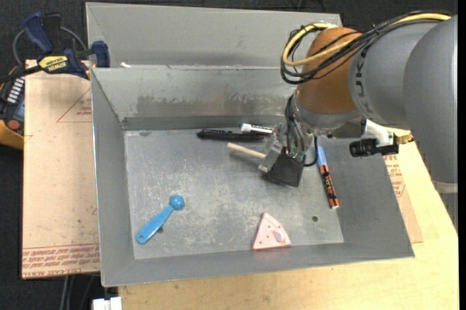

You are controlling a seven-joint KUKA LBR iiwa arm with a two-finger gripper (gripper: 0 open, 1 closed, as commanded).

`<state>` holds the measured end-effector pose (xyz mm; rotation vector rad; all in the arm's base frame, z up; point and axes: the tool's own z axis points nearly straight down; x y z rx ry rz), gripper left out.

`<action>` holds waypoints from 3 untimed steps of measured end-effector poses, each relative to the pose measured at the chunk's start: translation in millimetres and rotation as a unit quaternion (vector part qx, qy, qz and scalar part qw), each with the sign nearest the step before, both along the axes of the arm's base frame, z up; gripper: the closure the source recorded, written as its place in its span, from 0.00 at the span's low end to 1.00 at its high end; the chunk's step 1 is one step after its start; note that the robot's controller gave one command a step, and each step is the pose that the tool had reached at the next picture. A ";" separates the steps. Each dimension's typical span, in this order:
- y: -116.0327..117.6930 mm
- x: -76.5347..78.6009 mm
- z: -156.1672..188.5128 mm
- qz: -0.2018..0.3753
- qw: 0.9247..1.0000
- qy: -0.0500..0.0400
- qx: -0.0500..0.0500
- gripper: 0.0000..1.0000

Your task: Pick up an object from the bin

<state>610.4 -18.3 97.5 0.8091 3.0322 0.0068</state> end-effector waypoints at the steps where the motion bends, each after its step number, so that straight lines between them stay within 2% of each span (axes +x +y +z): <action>1: 0.0 0.4 10.1 0.000 1.000 -0.001 0.000 1.00; 2: -0.1 0.6 15.5 0.000 1.000 -0.001 0.000 1.00; 3: 0.0 -1.6 27.9 0.000 1.000 0.004 0.000 1.00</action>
Offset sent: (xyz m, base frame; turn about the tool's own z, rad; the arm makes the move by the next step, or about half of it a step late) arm 0.0001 -0.0002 0.0037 0.0000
